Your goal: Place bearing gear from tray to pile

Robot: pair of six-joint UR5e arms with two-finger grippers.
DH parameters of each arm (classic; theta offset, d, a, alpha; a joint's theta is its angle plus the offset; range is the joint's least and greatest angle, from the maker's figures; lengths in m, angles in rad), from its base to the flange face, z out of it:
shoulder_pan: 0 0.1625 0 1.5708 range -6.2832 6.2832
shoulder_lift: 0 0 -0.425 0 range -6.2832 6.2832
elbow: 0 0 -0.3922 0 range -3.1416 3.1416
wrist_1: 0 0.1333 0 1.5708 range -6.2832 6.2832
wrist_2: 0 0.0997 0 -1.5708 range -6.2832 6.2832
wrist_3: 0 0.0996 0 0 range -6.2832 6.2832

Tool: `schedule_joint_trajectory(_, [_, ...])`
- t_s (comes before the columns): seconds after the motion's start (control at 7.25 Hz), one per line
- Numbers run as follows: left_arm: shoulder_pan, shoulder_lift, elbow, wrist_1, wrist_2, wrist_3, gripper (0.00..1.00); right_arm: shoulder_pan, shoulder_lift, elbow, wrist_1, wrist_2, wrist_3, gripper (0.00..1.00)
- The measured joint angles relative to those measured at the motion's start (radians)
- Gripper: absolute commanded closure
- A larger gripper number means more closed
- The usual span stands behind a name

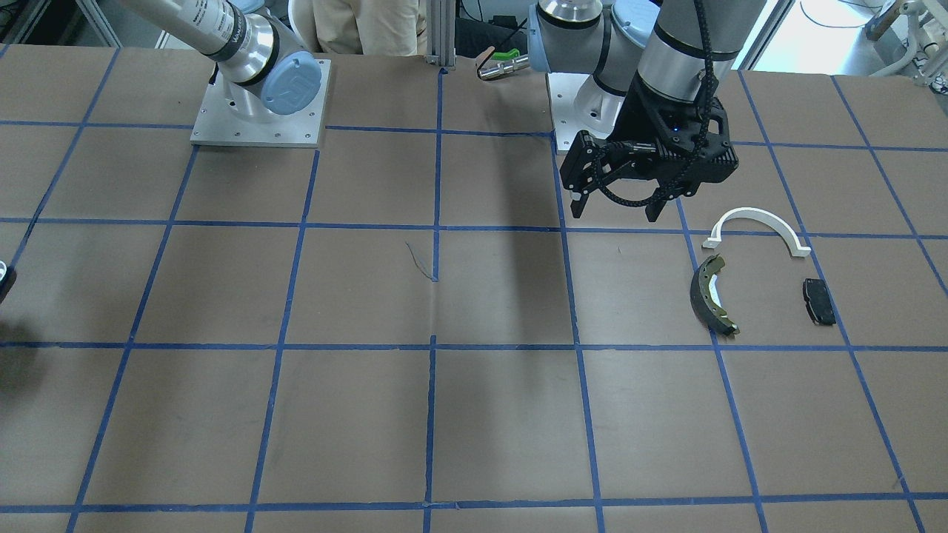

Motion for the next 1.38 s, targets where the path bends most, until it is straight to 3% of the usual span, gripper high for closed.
schedule_joint_trajectory(0.41, [0.0,0.008,0.001,0.0,0.0,0.002,0.0,0.001,0.034,-0.029,-0.003,0.008,-0.002,0.1])
schedule_joint_trajectory(0.55, [0.0,0.006,0.0,-0.001,0.0,-0.001,0.0,0.001,0.038,-0.034,-0.002,0.011,0.005,0.18])
schedule_joint_trajectory(0.97, [0.001,0.008,-0.011,-0.023,0.015,-0.006,0.0,0.002,0.039,-0.037,0.001,0.012,0.018,0.55])
schedule_joint_trajectory(1.24, [0.001,0.006,-0.017,0.024,0.022,-0.009,0.0,0.001,0.037,-0.038,0.009,0.012,0.014,0.98])
schedule_joint_trajectory(1.38, [0.0,0.008,-0.018,0.038,0.024,-0.01,0.0,0.002,0.036,-0.038,0.014,0.011,0.012,1.0])
